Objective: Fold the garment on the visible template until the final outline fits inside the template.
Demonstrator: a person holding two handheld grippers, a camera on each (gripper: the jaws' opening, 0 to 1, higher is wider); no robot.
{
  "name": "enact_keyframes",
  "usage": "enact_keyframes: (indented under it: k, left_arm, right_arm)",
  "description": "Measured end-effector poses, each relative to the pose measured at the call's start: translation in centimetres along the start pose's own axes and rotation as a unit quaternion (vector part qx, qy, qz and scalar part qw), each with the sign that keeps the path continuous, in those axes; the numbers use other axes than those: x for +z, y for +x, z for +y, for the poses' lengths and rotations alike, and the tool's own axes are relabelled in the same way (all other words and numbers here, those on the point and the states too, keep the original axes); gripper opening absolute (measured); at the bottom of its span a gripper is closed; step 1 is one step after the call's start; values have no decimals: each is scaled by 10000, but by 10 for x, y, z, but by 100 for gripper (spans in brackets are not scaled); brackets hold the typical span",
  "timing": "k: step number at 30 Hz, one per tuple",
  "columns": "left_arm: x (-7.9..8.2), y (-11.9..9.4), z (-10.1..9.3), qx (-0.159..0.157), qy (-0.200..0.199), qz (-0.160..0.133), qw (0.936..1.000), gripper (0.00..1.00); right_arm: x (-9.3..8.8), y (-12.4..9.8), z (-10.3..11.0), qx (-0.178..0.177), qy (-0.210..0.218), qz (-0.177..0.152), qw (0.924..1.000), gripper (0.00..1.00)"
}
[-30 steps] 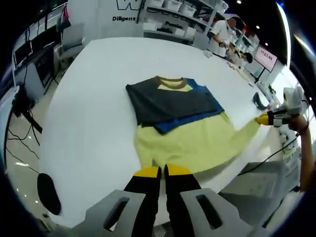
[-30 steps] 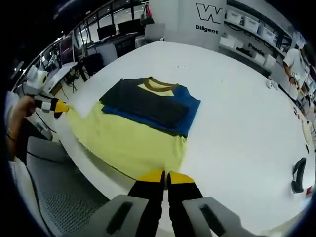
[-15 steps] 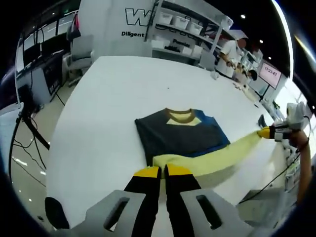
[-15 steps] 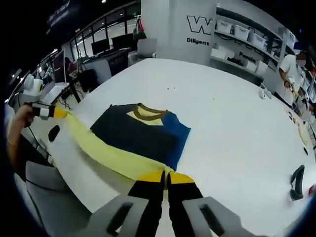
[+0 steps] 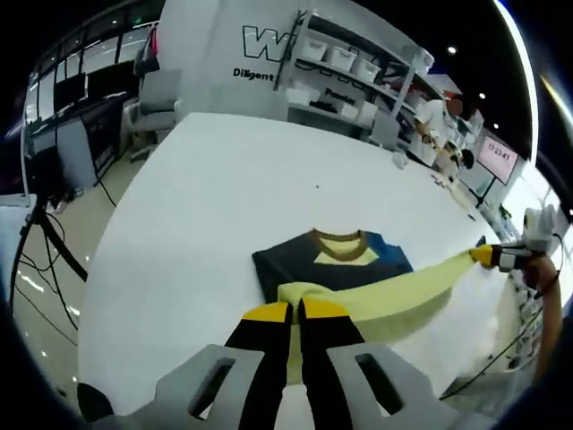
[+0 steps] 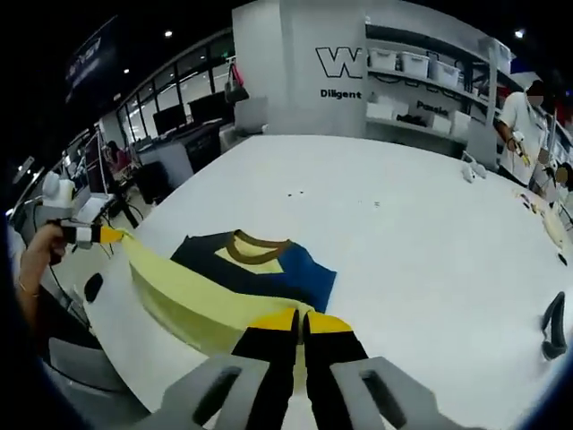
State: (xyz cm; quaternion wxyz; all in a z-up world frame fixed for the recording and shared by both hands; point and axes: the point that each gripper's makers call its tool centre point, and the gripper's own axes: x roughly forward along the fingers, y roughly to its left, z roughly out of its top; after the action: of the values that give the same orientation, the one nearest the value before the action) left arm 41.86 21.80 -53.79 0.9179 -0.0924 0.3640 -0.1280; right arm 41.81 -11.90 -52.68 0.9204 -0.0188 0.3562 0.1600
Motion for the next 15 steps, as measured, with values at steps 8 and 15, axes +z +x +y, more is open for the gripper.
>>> enact_keyframes:
  k: [8, 15]
  left_arm:
    - [20, 21, 5, 83, 55, -73, 9999, 1]
    - [30, 48, 12, 146, 106, 87, 9998, 1]
  right_arm:
    - [15, 14, -6, -86, 60, -69, 9999, 0]
    - [27, 40, -16, -217, 165, -35, 9996, 0]
